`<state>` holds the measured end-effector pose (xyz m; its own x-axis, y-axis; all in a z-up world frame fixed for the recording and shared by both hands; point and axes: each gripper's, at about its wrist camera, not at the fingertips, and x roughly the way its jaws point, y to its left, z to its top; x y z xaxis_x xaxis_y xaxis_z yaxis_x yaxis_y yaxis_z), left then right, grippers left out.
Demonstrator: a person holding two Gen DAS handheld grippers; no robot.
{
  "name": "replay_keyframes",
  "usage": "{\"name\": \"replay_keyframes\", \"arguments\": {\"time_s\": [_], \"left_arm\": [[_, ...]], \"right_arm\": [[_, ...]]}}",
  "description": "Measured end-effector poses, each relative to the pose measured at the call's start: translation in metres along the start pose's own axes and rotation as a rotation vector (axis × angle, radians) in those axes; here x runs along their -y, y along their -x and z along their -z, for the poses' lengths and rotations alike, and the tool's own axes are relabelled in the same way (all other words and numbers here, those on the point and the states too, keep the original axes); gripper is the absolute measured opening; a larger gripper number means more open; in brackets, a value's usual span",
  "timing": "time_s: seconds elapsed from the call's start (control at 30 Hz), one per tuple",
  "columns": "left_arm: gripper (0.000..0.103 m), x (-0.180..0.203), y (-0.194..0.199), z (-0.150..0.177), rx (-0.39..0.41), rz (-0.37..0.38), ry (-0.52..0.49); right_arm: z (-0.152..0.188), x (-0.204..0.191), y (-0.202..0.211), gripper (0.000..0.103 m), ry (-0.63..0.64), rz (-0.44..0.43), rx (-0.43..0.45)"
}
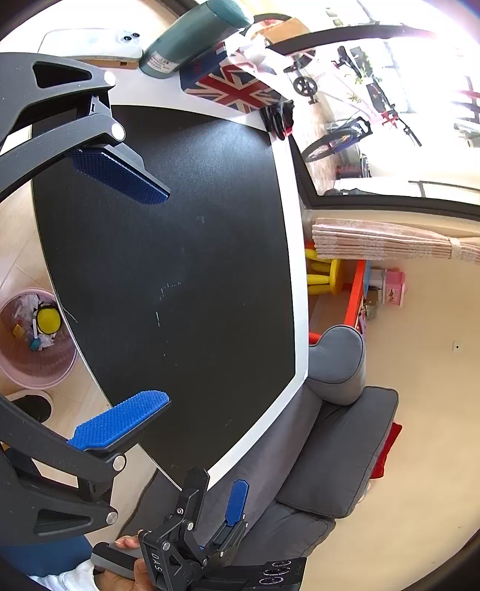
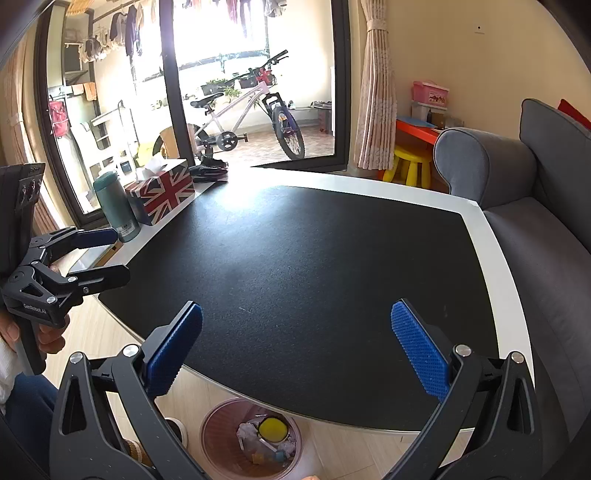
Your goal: Collect trash
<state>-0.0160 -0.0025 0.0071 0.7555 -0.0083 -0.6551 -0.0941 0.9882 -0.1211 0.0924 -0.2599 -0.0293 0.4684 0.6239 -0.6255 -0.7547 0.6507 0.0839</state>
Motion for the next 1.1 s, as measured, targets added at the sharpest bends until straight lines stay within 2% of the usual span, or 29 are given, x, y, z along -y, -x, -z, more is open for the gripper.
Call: {"name": "replay_keyframes", "arguments": {"time_s": [1.1], "left_arm": [[0.097,0.0011,-0.0012,-0.0001,-0.003,0.003,0.001]], "right_arm": [[0.0005,-0.0009,-0.0015,0.1,-0.005,-0.004,-0.003]]}}
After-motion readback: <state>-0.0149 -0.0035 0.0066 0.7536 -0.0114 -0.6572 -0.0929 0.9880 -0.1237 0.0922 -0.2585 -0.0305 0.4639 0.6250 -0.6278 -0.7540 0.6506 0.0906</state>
